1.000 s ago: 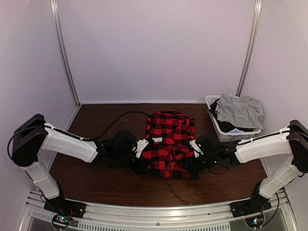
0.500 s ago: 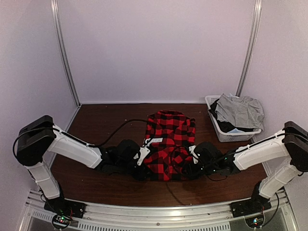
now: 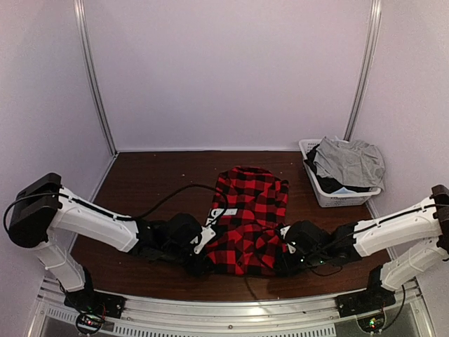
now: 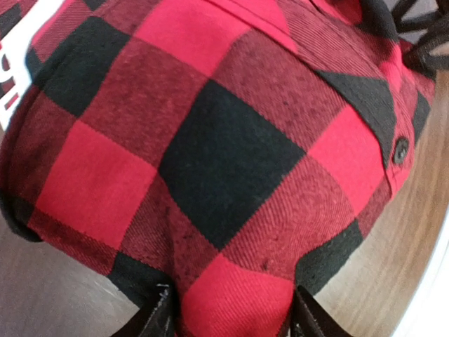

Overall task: Fold and stack the long sleeve shirts
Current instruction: Move the 2/3-rectangle-folded shirt to the center of the board.

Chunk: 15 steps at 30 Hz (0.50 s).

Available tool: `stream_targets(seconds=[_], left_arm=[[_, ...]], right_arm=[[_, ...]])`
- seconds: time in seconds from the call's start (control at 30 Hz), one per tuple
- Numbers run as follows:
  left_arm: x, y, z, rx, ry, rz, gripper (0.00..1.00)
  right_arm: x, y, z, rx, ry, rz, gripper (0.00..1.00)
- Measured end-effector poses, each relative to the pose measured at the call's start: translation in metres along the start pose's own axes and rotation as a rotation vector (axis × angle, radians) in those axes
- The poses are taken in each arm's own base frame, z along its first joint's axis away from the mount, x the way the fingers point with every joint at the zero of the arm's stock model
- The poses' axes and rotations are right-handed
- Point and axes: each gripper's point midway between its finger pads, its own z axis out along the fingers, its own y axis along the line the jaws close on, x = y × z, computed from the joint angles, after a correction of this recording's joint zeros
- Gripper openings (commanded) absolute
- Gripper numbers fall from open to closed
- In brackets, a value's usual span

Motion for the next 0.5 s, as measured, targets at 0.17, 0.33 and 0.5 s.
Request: stream_targets(seconds=[0.17,0.33,0.5], left_arm=[[0.012,-0.011,-0.011,0.031,0.048,0.021,0.64],[0.0,-0.014,-0.033,0.039,0.002,0.027,0.76],[-0.031,-0.015,-0.063,0.026,-0.133,0.029,0.92]], right_arm=[[0.013,-0.002,-0.012,0.024,0.034,-0.055,0.58],[0.009,0.021,-0.029,-0.031,-0.006,-0.151,0.69],[0.01,0.047,-0.036,-0.085,-0.021,-0.264,0.72]])
